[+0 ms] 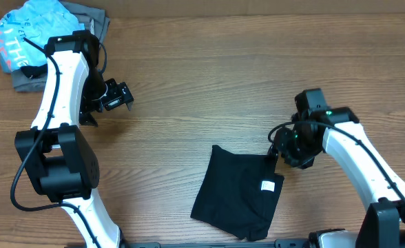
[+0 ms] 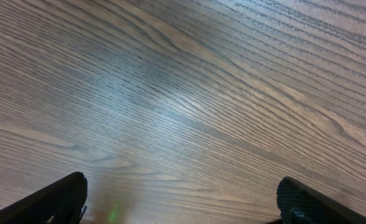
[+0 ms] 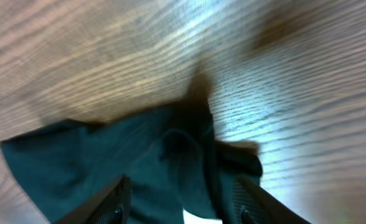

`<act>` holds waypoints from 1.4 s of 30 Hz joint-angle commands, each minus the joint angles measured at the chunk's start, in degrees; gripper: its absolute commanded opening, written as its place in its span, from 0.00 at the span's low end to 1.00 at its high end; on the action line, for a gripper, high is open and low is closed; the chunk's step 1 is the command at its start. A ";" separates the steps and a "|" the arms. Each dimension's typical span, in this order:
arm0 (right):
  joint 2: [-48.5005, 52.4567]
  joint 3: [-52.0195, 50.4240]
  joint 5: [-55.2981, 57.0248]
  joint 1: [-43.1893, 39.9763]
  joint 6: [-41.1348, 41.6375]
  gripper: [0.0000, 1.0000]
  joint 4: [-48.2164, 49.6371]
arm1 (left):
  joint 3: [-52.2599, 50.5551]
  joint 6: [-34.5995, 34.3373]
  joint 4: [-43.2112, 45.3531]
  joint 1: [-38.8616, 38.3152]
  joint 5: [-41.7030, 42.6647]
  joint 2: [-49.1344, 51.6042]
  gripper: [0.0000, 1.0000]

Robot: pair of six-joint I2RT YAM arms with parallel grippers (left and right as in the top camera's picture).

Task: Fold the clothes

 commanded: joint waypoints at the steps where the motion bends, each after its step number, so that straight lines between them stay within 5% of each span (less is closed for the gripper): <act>1: -0.81 -4.94 -2.86 0.17 -1.60 0.55 2.64 | -0.28 1.16 0.11 -0.44 0.44 -1.33 1.00; 14: -0.79 -9.77 -0.42 0.11 1.70 0.04 7.15 | -0.28 1.18 -0.22 -0.44 0.46 -1.33 1.00; 21: -0.79 -8.72 7.10 0.11 7.39 0.04 0.92 | -0.28 1.18 -0.20 -0.44 0.46 -1.33 1.00; 26: -0.79 -11.26 9.07 0.11 11.02 0.24 2.10 | -0.28 1.16 -0.20 -0.44 0.50 -1.36 1.00; 38: -1.22 -12.72 5.70 0.11 15.30 0.33 -3.34 | -0.28 8.00 0.85 -1.81 8.76 -1.36 1.00; 42: -4.57 -11.89 5.66 0.11 16.26 0.43 -4.13 | -0.28 9.55 1.11 -3.96 9.11 -1.33 1.00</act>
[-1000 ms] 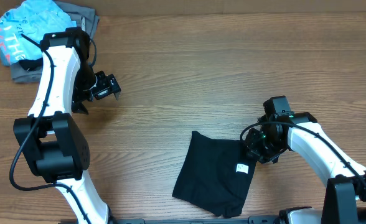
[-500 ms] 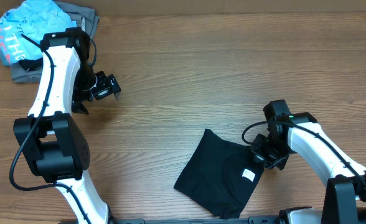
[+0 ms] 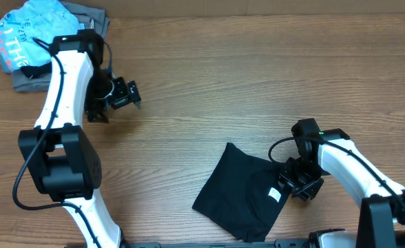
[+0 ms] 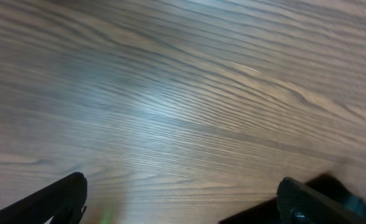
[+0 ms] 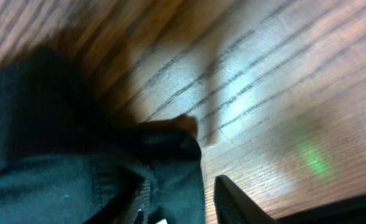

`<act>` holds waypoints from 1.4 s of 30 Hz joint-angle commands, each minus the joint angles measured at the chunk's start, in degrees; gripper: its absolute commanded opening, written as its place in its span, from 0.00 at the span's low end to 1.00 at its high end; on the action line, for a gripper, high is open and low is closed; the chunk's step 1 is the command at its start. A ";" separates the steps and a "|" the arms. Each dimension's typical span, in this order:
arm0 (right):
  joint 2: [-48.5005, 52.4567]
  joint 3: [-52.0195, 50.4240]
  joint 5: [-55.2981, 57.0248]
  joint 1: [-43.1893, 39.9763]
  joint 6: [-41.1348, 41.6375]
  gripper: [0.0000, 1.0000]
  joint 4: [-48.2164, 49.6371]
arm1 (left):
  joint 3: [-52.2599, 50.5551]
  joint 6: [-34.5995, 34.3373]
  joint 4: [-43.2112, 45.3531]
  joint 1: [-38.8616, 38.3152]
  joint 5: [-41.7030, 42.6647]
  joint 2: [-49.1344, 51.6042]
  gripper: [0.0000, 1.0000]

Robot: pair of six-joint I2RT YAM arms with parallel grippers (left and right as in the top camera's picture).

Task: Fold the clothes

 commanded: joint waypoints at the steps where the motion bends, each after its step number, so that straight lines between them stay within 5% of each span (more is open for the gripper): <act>1: -4.63 0.98 -0.44 0.09 1.53 0.47 -1.14 | -0.28 3.45 0.31 -2.62 2.19 -1.36 1.00; 4: -9.40 3.63 1.16 0.09 1.49 0.68 -4.55 | -0.28 4.85 1.22 -5.60 2.21 -1.33 1.00; 6: -12.09 5.38 2.38 0.09 1.44 0.98 -6.54 | -0.31 5.42 1.99 -7.76 2.19 -1.33 1.00; 7: -13.42 6.29 2.60 0.09 1.09 1.00 -7.23 | -0.31 5.40 2.36 -8.81 2.21 -1.33 1.00; 12: -18.86 9.64 2.16 0.09 -2.27 1.00 -8.02 | -1.92 7.04 4.74 -14.40 4.04 -1.29 1.00; 25: -21.46 14.56 2.36 0.09 -8.02 1.00 -4.31 | -20.00 32.00 14.47 -26.58 30.56 -1.29 1.00; 42: -21.46 14.56 2.36 0.09 -7.98 1.00 -1.92 | -32.35 32.06 20.96 -28.33 37.97 -1.29 1.00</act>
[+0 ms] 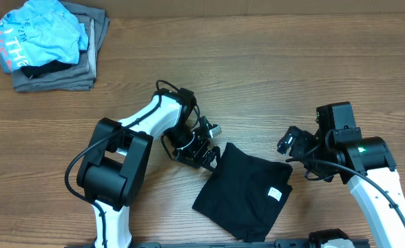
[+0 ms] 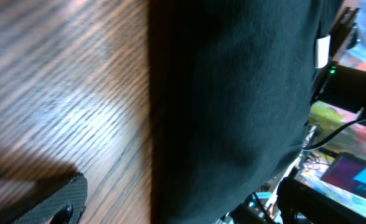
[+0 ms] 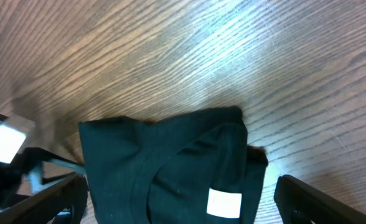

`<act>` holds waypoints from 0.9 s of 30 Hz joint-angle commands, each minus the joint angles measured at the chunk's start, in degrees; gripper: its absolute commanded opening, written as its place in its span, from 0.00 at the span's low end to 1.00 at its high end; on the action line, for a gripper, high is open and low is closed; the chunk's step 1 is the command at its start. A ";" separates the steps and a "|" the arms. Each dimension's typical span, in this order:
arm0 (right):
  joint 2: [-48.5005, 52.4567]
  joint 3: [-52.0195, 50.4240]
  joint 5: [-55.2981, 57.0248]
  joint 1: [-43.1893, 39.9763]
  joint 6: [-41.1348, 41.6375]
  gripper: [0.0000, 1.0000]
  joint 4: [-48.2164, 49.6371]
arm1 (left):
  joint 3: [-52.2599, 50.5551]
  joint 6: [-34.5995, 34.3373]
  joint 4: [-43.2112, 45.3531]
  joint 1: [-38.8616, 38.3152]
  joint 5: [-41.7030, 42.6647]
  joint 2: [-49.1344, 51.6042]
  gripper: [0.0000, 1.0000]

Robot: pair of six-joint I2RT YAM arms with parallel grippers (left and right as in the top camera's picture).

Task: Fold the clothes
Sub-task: 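Reach the left gripper to the bundle's top edge and grasp it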

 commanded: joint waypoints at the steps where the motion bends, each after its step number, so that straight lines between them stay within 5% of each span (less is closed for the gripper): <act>1: -0.79 1.57 0.52 0.11 -0.46 1.00 0.59 | -2.34 2.01 1.05 -0.66 6.16 -1.29 1.00; 23: -0.79 1.57 1.01 0.11 -0.46 1.00 0.20 | -3.89 2.34 7.76 -9.11 5.51 -1.29 1.00; 27: -0.79 1.57 1.01 0.11 -0.46 1.00 0.20 | -3.89 2.34 8.20 -9.11 5.51 -1.29 0.64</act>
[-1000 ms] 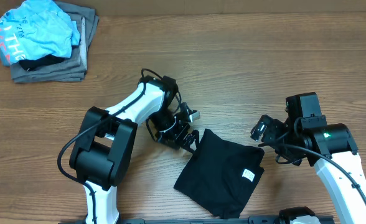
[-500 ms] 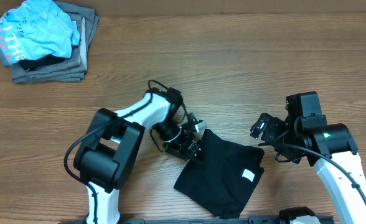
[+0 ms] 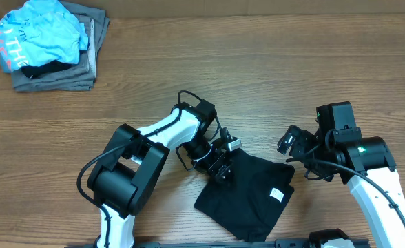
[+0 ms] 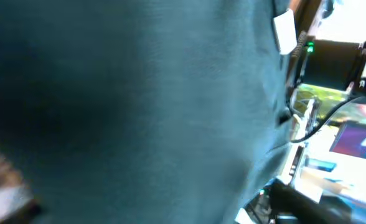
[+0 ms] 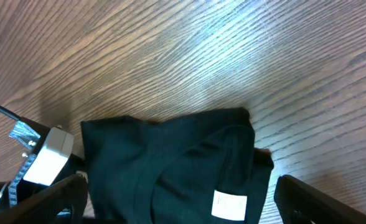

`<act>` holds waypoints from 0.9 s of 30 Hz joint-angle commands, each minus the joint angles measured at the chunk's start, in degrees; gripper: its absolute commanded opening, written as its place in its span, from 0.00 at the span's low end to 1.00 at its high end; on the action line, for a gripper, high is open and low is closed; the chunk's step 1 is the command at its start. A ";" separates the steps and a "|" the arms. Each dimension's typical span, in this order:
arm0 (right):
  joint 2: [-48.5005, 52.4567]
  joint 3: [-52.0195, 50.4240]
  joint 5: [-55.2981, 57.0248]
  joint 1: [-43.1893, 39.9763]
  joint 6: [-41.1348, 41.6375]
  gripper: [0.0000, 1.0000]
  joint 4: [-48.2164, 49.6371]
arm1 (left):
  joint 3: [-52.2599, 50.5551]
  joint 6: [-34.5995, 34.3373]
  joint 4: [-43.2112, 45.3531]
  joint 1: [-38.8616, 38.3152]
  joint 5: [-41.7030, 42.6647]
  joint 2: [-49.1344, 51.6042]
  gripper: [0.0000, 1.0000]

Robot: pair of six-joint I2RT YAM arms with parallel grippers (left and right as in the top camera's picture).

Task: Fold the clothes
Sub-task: 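Reach the left gripper to the bundle's top edge and grasp it, then lift the bundle with the left gripper and carry it to the top-left stack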

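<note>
A black folded garment (image 3: 247, 196) with a white label (image 3: 276, 195) lies at the near middle of the table; the right wrist view shows it too (image 5: 170, 168). My left gripper (image 3: 223, 164) is low over its upper left corner. Dark cloth (image 4: 139, 106) fills the left wrist view, where only one finger (image 4: 314, 202) shows at the lower right, set wide. My right gripper (image 3: 290, 141) hangs open above the table, just right of the garment, with nothing between its fingers (image 5: 295, 193).
A stack of folded clothes (image 3: 51, 45), light blue on top of grey, sits at the far left corner of the wooden table (image 3: 257, 76). The near table edge runs close below the garment.
My left gripper has moved right, from the garment's left edge onto its upper left corner, and the cloth now fills its view. The right arm has not moved.
First my right gripper was at the garment's upper right corner, with my left one open near the stack. Then the right one was at the garment's right edge. Later it was open and clear, and my left gripper had reached the garment, where it now sits.
</note>
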 commanded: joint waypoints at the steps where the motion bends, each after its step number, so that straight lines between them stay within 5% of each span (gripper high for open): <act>1: -0.79 1.57 0.68 0.11 -0.44 1.00 0.13 | -0.81 0.92 0.44 -0.50 0.04 -0.83 0.56; 5: -0.79 1.57 0.68 0.11 -0.44 1.00 0.13 | -0.81 0.90 1.14 -0.50 -0.83 -0.83 0.21; 11: -0.79 1.57 0.68 0.11 -0.44 1.00 0.13 | -0.74 0.24 2.58 -0.33 -6.08 -0.83 0.04; 19: -0.79 1.57 0.63 0.11 -0.42 1.00 -0.33 | 2.58 -12.94 7.58 4.37 -33.40 -0.83 0.04; 27: -0.79 1.57 0.63 0.11 -0.42 1.00 -1.25 | 12.22 -7.30 13.14 15.50 -37.53 -0.83 0.04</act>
